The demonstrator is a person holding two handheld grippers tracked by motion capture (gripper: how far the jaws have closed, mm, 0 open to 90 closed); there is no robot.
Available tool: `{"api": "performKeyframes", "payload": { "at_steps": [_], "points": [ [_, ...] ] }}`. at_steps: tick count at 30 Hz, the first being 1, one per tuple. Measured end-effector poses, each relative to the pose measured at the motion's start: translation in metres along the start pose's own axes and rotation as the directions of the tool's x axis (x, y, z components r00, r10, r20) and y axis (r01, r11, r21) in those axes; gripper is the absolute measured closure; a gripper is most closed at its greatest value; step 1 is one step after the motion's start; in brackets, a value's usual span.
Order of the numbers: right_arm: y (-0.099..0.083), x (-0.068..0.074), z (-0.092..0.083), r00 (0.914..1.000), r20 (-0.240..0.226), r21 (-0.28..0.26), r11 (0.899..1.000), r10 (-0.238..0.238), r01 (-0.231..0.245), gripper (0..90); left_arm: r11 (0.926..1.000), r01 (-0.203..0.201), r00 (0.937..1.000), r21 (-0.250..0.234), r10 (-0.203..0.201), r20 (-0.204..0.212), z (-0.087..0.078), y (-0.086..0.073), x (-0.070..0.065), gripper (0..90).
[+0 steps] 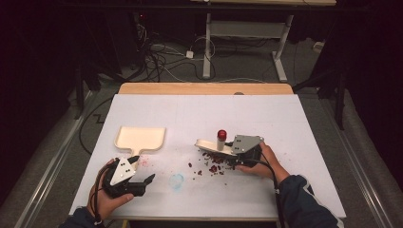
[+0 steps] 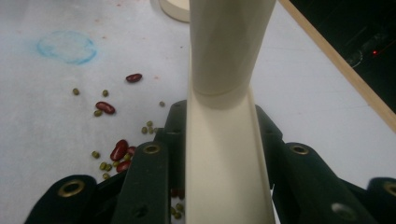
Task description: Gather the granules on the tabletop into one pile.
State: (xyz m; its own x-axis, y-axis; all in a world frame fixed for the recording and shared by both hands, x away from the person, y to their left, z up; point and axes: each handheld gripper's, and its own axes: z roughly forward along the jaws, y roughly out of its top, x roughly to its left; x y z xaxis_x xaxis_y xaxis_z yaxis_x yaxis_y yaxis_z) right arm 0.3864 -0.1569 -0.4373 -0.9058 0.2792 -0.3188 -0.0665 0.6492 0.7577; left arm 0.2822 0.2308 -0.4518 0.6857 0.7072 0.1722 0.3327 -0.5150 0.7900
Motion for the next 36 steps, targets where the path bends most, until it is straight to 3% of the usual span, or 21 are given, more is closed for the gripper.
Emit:
{"api": "performKeyframes", "payload": {
  "at_steps": [8,12,17,21,25,30,36],
  "points": [
    [0.021,-0.021,0.010,0.9976,0.064,0.013,1.000,0.025,-0.026,67.0,1.0000,0.008,1.0000,0.001,-0.008,0.003,0.001,0.000,0.000,19.0],
    [0.028,-0.035,0.029,0.9932,0.111,0.024,0.999,0.035,-0.038,67.0,0.9999,0.009,0.9999,0.006,-0.009,0.007,0.002,0.000,0.001,19.0],
    [0.031,-0.042,0.056,0.9912,0.123,0.044,0.998,0.049,-0.055,67.0,0.9999,0.011,0.9999,0.009,-0.011,0.010,0.002,-0.001,0.002,19.0],
    [0.030,-0.038,0.071,0.9949,0.091,0.055,0.997,0.043,-0.048,67.0,0.9999,0.011,0.9998,0.012,-0.011,0.013,0.002,-0.002,0.001,19.0],
    [0.030,-0.028,0.073,0.9979,0.058,0.049,0.998,0.028,-0.031,66.7,0.9999,0.010,0.9998,0.013,-0.011,0.015,0.002,-0.002,0.001,19.0],
    [0.026,-0.010,0.062,0.9997,-0.026,-0.001,1.000,0.002,-0.002,66.4,0.9999,0.009,0.9998,0.012,-0.009,0.017,0.001,-0.002,0.000,19.0],
    [0.021,0.007,0.040,0.9928,-0.104,-0.014,0.998,-0.060,0.059,66.6,0.9998,0.010,0.9998,0.019,-0.011,0.018,0.002,-0.001,-0.001,19.0]
  ]
}}
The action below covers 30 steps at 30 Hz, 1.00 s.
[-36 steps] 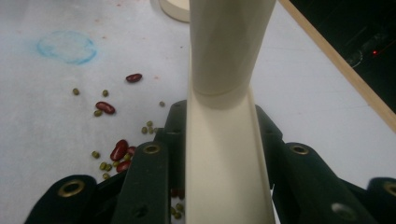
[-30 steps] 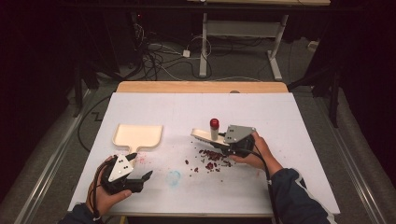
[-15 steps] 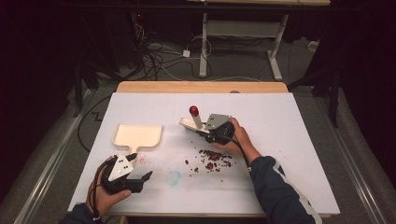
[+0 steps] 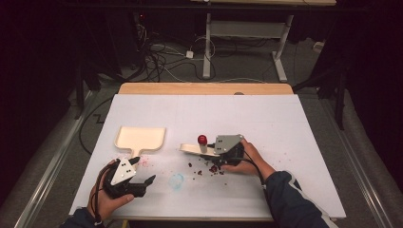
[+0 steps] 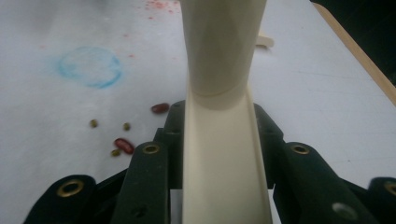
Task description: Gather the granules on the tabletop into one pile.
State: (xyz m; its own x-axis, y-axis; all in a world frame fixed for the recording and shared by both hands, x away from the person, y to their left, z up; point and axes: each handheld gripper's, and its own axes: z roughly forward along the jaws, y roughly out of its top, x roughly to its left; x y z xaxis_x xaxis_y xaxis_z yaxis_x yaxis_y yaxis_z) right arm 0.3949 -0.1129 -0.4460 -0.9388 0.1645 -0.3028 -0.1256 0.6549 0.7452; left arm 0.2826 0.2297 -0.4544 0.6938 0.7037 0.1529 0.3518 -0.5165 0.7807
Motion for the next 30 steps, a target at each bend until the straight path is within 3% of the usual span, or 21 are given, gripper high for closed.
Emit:
{"api": "performKeyframes", "payload": {
  "at_steps": [6,9,11,15,18,20,23,25,29,30],
  "points": [
    [-0.005,0.010,-0.014,0.9990,-0.014,-0.003,0.999,-0.043,0.043,66.7,0.9999,-0.013,0.9999,0.009,0.013,0.005,0.002,0.002,-0.002,19.1],
    [-0.004,0.009,-0.019,0.9994,0.016,-0.012,0.999,-0.029,0.029,67.0,0.9999,-0.014,0.9999,0.009,0.014,0.006,0.002,0.002,-0.002,19.1],
    [-0.003,0.008,-0.023,0.9979,0.061,-0.027,0.999,-0.022,0.024,67.0,0.9998,-0.015,0.9999,0.009,0.015,0.006,0.002,0.002,-0.001,19.1],
    [0.000,0.005,-0.032,0.9882,0.146,-0.075,0.997,0.045,-0.034,67.1,0.9998,-0.018,0.9998,0.008,0.018,0.007,0.002,0.002,-0.001,19.1],
    [0.008,0.007,-0.040,0.9735,0.190,-0.113,0.988,0.126,-0.106,67.0,0.9998,-0.021,0.9998,0.004,0.021,0.001,0.000,0.002,0.000,19.1],
    [0.016,0.012,-0.045,0.9596,0.174,-0.166,0.967,0.221,-0.192,67.0,0.9997,-0.023,0.9997,-0.003,0.022,-0.012,-0.003,0.003,0.000,19.1],
    [0.029,0.029,-0.047,0.9285,0.126,-0.214,0.923,0.349,-0.318,67.0,0.9994,-0.018,0.9992,-0.029,0.017,-0.035,-0.010,0.002,0.003,19.1],
    [0.037,0.044,-0.044,0.9073,0.113,-0.232,0.899,0.405,-0.372,67.0,0.9992,0.004,0.9991,-0.039,-0.006,-0.043,-0.014,0.001,0.006,19.1],
    [0.048,0.069,-0.025,0.8756,0.032,-0.205,0.861,0.482,-0.466,67.0,0.9993,0.013,0.9990,-0.035,-0.014,-0.043,-0.013,0.000,0.008,19.1],
    [0.050,0.072,-0.020,0.8739,0.027,-0.196,0.860,0.485,-0.471,67.0,0.9995,0.008,0.9991,-0.032,-0.009,-0.040,-0.012,0.000,0.007,19.1]
  ]
}}
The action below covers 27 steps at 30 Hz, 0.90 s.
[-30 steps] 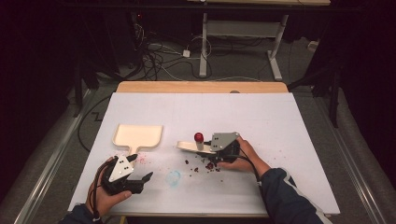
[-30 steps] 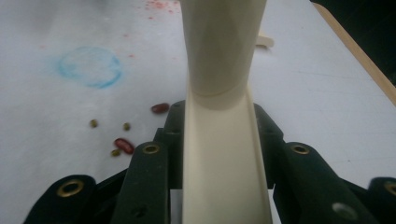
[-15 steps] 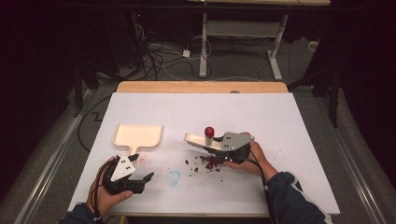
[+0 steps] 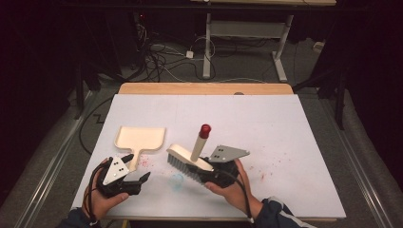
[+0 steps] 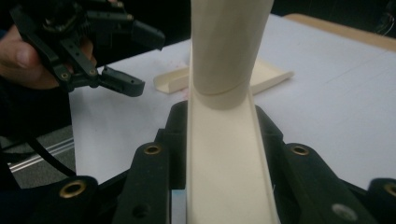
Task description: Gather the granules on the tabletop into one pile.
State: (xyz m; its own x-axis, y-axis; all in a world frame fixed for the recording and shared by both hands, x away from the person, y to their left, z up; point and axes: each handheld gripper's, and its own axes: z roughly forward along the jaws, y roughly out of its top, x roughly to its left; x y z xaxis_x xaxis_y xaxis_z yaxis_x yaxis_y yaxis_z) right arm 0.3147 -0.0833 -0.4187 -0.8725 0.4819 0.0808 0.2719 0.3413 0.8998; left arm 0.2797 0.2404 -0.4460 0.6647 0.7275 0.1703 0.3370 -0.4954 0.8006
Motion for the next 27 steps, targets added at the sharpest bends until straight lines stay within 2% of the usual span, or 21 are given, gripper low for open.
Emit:
{"api": "performKeyframes", "payload": {
  "at_steps": [1,4,9,13,15,19,21,25,27],
  "points": [
    [-0.003,0.005,0.008,1.0000,0.002,0.015,1.000,0.001,-0.001,67.0,1.0000,-0.007,1.0000,0.004,0.007,0.002,0.001,0.000,-0.001,19.1],
    [-0.009,0.010,0.023,0.9989,-0.006,0.048,0.998,0.046,-0.046,67.0,0.9999,-0.014,0.9999,0.006,0.014,0.006,0.002,0.001,-0.002,19.1],
    [-0.019,0.008,0.034,0.9945,0.082,0.072,0.995,0.066,-0.072,67.1,0.9999,-0.012,0.9999,0.009,0.012,0.012,0.002,0.000,-0.001,19.0],
    [-0.023,-0.004,0.030,0.9823,0.164,0.066,0.992,0.091,-0.103,67.0,0.9998,-0.017,0.9997,0.012,0.016,0.017,0.002,0.000,-0.003,19.1],
    [-0.026,-0.010,0.025,0.9752,0.192,0.068,0.990,0.110,-0.125,66.9,0.9995,-0.031,0.9994,0.006,0.031,0.017,0.003,0.000,-0.004,19.1],
    [-0.029,-0.016,0.014,0.9650,0.233,0.077,0.987,0.119,-0.141,66.9,0.9995,-0.030,0.9994,0.006,0.030,0.019,0.003,0.000,-0.004,19.1],
    [-0.028,-0.019,0.007,0.9555,0.270,0.075,0.987,0.119,-0.144,66.9,0.9995,-0.030,0.9993,0.006,0.030,0.020,0.002,0.000,-0.004,19.1],
    [-0.029,-0.027,-0.004,0.9408,0.304,0.067,0.982,0.151,-0.179,67.0,0.9995,-0.031,0.9992,0.007,0.031,0.024,0.002,0.000,-0.004,19.0],
    [-0.030,-0.030,-0.007,0.9404,0.302,0.060,0.981,0.157,-0.183,67.0,0.9994,-0.033,0.9991,0.007,0.032,0.027,0.003,0.000,-0.004,19.1]
  ]
}}
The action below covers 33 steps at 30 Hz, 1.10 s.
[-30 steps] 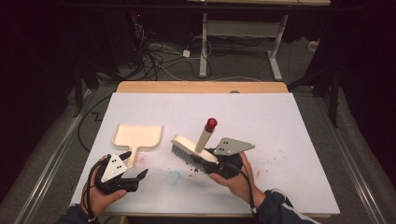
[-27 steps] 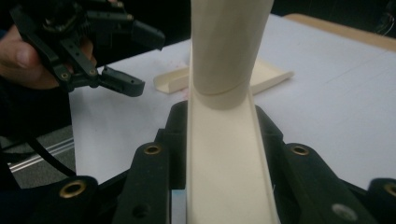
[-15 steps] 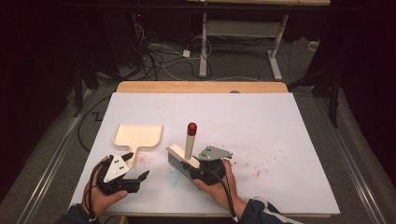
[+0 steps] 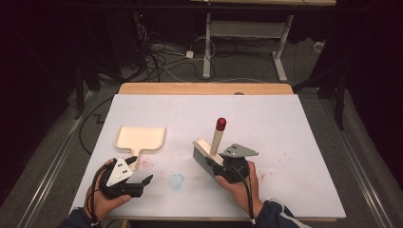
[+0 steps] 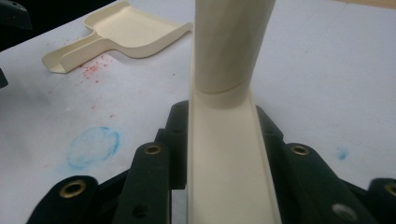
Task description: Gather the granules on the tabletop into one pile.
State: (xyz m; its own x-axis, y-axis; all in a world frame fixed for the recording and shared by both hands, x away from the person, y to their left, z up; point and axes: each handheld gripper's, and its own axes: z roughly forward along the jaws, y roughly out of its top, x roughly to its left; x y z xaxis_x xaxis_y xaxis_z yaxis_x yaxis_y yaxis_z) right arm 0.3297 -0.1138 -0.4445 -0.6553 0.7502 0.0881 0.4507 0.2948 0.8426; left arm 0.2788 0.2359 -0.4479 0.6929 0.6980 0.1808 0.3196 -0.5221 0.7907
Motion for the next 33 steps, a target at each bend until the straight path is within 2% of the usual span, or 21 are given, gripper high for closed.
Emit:
{"api": "performKeyframes", "payload": {
  "at_steps": [5,8,11,13,16,18,21,22,24,27,29,31,33],
  "points": [
    [0.006,-0.002,-0.008,0.9993,-0.019,-0.033,0.999,-0.032,0.032,67.0,0.9999,0.012,0.9999,0.006,-0.012,0.007,0.001,0.000,-0.001,19.1],
    [0.011,-0.002,-0.018,0.9962,-0.056,-0.063,0.996,-0.067,0.064,67.0,0.9999,0.012,0.9999,0.007,-0.012,0.009,0.001,0.000,-0.001,19.1],
    [0.014,-0.003,-0.032,0.9854,-0.116,-0.079,0.990,-0.124,0.116,67.0,0.9999,0.011,0.9999,0.009,-0.011,0.010,0.001,-0.001,-0.001,19.1],
    [0.013,-0.005,-0.042,0.9686,-0.179,-0.083,0.984,-0.172,0.160,67.0,0.9999,0.011,0.9999,0.011,-0.011,0.010,0.001,-0.001,-0.001,19.0],
    [0.008,-0.008,-0.052,0.9355,-0.263,-0.078,0.972,-0.236,0.223,67.0,0.9999,0.011,0.9999,0.012,-0.011,0.011,0.001,0.000,-0.001,19.1],
    [0.001,-0.011,-0.055,0.8953,-0.347,-0.079,0.960,-0.280,0.269,66.9,0.9998,0.009,0.9999,0.015,-0.010,0.012,0.002,0.000,-0.001,19.1],
    [-0.011,-0.013,-0.058,0.8293,-0.447,-0.073,0.938,-0.335,0.339,66.9,0.9999,-0.002,0.9999,0.013,0.001,0.012,0.003,0.001,-0.001,19.1],
    [-0.014,-0.013,-0.058,0.8135,-0.461,-0.065,0.928,-0.354,0.367,66.9,0.9998,0.003,0.9999,0.020,-0.004,0.015,0.003,0.000,-0.002,19.1],
    [-0.018,-0.014,-0.054,0.7955,-0.483,-0.035,0.916,-0.366,0.399,66.9,0.9997,0.003,0.9999,0.022,-0.004,0.016,0.004,0.001,-0.001,19.1],
    [-0.020,-0.018,-0.046,0.7870,-0.491,-0.014,0.907,-0.373,0.421,67.0,0.9998,0.004,0.9998,0.021,-0.005,0.020,0.005,0.001,-0.002,19.1],
    [-0.018,-0.024,-0.043,0.7871,-0.495,-0.014,0.909,-0.368,0.416,67.0,0.9997,0.002,0.9998,0.023,-0.003,0.021,0.005,0.001,-0.002,19.1],
    [-0.015,-0.033,-0.039,0.7956,-0.484,-0.003,0.910,-0.364,0.415,67.0,0.9997,0.005,0.9997,0.023,-0.005,0.025,0.006,0.001,-0.002,19.1],
    [-0.010,-0.044,-0.033,0.8085,-0.477,0.002,0.919,-0.345,0.393,67.0,0.9997,0.003,0.9996,0.026,-0.004,0.027,0.007,0.001,-0.002,19.2]
  ]
}}
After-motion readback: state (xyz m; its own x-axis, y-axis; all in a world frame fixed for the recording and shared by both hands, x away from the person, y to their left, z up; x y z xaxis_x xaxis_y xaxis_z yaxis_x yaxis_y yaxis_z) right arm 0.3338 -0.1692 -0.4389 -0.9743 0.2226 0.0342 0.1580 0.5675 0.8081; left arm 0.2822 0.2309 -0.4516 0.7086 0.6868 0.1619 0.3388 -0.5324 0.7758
